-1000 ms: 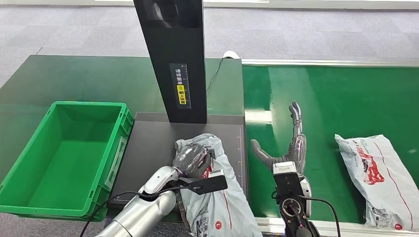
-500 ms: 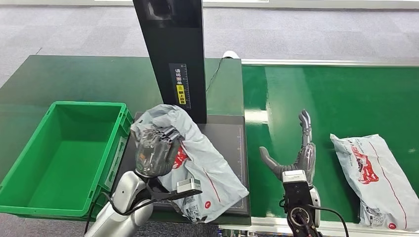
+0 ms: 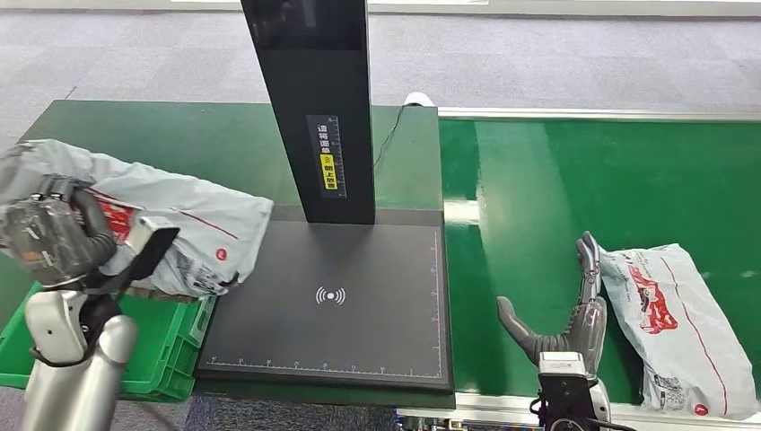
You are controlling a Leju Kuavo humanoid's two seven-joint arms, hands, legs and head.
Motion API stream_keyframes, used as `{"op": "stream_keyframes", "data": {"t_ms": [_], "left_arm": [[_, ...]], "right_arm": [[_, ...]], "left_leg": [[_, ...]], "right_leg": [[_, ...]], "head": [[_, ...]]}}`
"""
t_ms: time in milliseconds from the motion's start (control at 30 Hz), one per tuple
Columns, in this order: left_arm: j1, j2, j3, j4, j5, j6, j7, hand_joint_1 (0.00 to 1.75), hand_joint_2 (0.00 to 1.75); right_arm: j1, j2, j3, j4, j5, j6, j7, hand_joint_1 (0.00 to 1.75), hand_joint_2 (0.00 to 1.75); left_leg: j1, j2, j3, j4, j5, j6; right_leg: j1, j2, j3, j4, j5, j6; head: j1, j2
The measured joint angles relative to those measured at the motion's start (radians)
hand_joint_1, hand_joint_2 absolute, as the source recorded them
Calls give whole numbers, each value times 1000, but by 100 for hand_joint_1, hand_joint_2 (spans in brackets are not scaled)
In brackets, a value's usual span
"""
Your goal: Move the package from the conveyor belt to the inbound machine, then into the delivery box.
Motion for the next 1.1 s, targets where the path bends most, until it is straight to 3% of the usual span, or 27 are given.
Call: {"op": "stream_keyframes", "data": {"t_ms": [133,233,333,467,533,667,767,900,1000,1100], "left_arm": [[-41,49,112,95,-41,-15,65,175,0],[-95,109,173,228,-101,-41,132,175,0],[-160,168,213,366,-117,-44,148,175,0],[-205,206,231,473,-132,-53,162,175,0],[-232,221,234,528,-150,-101,197,171,0],[-336,264,235,723,-172,-272,244,2,0],[-386,276,234,841,-157,-249,241,0,0],[-392,272,235,897,-73,-92,162,0,0],[-346,252,232,852,23,-12,80,0,0],[-251,217,216,717,107,9,9,0,0]], "right_arm": [[13,1,0,-14,13,2,3,0,175],[18,3,0,-18,20,4,5,0,175],[21,5,0,-19,25,6,8,0,175],[22,8,0,-19,25,7,10,0,175],[21,9,0,-19,25,10,11,0,175],[14,8,3,-17,20,22,15,0,175],[-3,6,6,-10,15,35,20,0,175],[-28,6,14,2,13,45,26,0,175],[-39,7,25,11,15,40,29,0,175],[-42,7,31,17,15,32,29,0,175]], "left_leg": [[0,0,0,0,0,0],[0,1,0,0,0,0],[0,1,0,0,0,0],[0,1,-1,0,0,-1],[0,1,-1,0,0,-1],[0,0,-1,0,0,-1],[0,1,-1,0,1,-1],[0,2,-1,0,1,-1],[0,2,-1,0,0,-1],[-1,2,-1,0,0,-1]], "right_leg": [[0,0,0,0,0,0],[0,1,-1,0,0,0],[0,2,-1,0,0,0],[0,2,-1,0,0,0],[0,2,-1,0,0,0],[0,2,-1,0,0,0],[0,2,-1,0,0,0],[0,2,-1,1,1,-1],[0,3,-2,1,1,-1],[0,3,-2,0,1,-1]], "head": [[0,0],[0,0],[0,0],[0,0],[1,0],[0,0],[0,0],[0,0],[0,0],[0,0]]}}
